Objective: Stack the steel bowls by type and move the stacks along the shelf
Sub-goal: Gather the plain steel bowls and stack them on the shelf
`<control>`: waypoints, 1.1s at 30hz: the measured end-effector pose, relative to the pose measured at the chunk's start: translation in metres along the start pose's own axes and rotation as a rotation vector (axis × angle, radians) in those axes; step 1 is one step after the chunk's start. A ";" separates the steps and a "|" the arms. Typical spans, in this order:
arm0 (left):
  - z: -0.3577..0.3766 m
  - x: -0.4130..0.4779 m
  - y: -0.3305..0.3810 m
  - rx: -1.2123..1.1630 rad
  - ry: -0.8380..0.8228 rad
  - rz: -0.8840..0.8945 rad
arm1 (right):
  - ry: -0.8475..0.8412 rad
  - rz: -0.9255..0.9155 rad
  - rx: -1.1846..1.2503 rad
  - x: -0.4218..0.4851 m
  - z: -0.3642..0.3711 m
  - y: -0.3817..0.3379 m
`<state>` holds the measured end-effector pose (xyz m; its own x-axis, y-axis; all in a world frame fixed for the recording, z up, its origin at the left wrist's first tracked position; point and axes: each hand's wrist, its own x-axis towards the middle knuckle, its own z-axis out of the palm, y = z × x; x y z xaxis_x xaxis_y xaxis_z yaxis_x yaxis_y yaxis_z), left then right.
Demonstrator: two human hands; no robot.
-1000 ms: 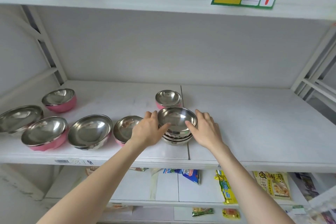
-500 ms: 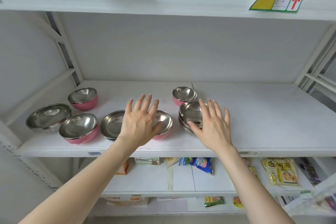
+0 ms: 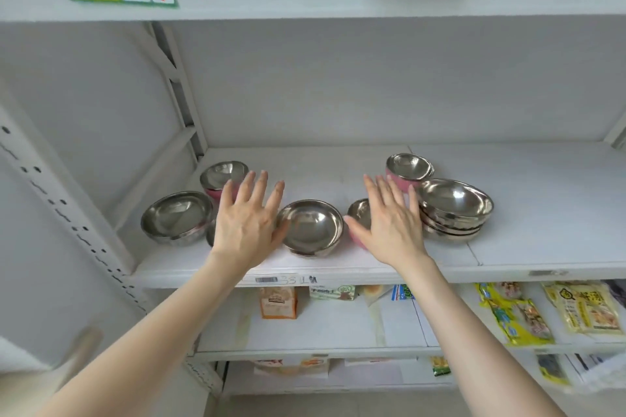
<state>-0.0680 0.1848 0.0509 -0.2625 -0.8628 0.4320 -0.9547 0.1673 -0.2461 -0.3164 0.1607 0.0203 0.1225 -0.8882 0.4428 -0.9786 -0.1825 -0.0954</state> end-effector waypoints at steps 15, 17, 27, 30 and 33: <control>0.065 -0.040 -0.172 -0.039 -0.080 -0.093 | -0.102 -0.022 0.104 0.062 0.066 -0.168; 0.073 -0.042 -0.183 -0.070 -0.111 -0.133 | -0.133 -0.031 0.116 0.070 0.074 -0.182; 0.108 -0.059 -0.186 -0.332 -0.146 -0.394 | -0.276 -0.136 0.113 0.119 0.108 -0.235; 0.116 -0.063 -0.177 -0.445 -0.164 -0.507 | -0.370 -0.153 0.115 0.128 0.115 -0.242; 0.121 -0.061 -0.175 -0.531 -0.135 -0.626 | -0.466 -0.171 0.143 0.137 0.120 -0.246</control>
<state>0.1316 0.1501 -0.0376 0.3263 -0.9151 0.2369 -0.8666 -0.1895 0.4616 -0.0388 0.0339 -0.0026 0.3714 -0.9282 0.0211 -0.9097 -0.3683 -0.1920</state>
